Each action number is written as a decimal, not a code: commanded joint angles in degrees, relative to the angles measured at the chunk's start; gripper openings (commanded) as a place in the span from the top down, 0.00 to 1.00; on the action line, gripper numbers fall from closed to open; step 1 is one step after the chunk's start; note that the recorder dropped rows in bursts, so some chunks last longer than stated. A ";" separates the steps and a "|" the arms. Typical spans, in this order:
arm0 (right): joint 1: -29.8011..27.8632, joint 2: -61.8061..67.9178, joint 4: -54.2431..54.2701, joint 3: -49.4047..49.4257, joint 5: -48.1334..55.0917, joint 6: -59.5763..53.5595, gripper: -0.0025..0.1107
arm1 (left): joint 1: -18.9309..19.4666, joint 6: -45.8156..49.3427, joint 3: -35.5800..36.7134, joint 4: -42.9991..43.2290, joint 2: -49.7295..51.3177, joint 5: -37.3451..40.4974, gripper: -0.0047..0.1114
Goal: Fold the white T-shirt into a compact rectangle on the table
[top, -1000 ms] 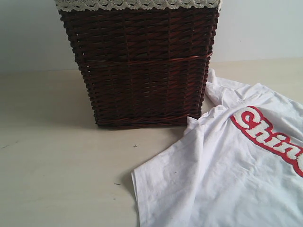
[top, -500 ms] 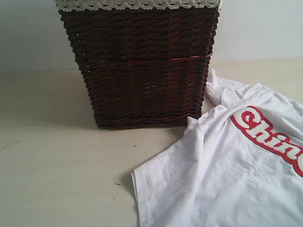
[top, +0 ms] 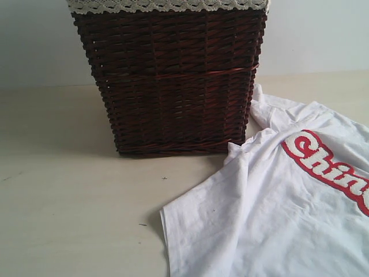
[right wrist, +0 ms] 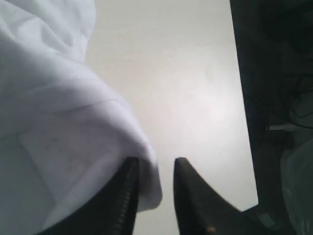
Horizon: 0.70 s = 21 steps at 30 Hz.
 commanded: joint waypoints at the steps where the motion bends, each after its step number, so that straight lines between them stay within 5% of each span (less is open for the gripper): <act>1: -0.41 3.03 2.91 -0.17 -12.29 0.91 0.51 | -0.33 0.11 -0.03 0.10 -0.39 -0.35 0.86; 5: -0.41 0.84 11.02 -0.70 -23.32 1.64 0.51 | -0.33 0.11 -0.03 0.10 -0.39 -0.35 0.86; 10: 2.41 -5.34 8.65 -4.44 -0.38 8.54 0.61 | -0.33 0.11 -0.03 0.10 -0.39 -0.35 0.86; 15: 12.31 -7.56 10.46 -4.67 17.25 0.47 0.98 | -0.33 0.11 -0.03 0.10 -0.39 -0.35 0.86; 21: 12.20 2.65 9.48 -4.67 24.73 -0.91 0.98 | -0.33 0.11 -0.03 0.10 -0.39 -0.35 0.86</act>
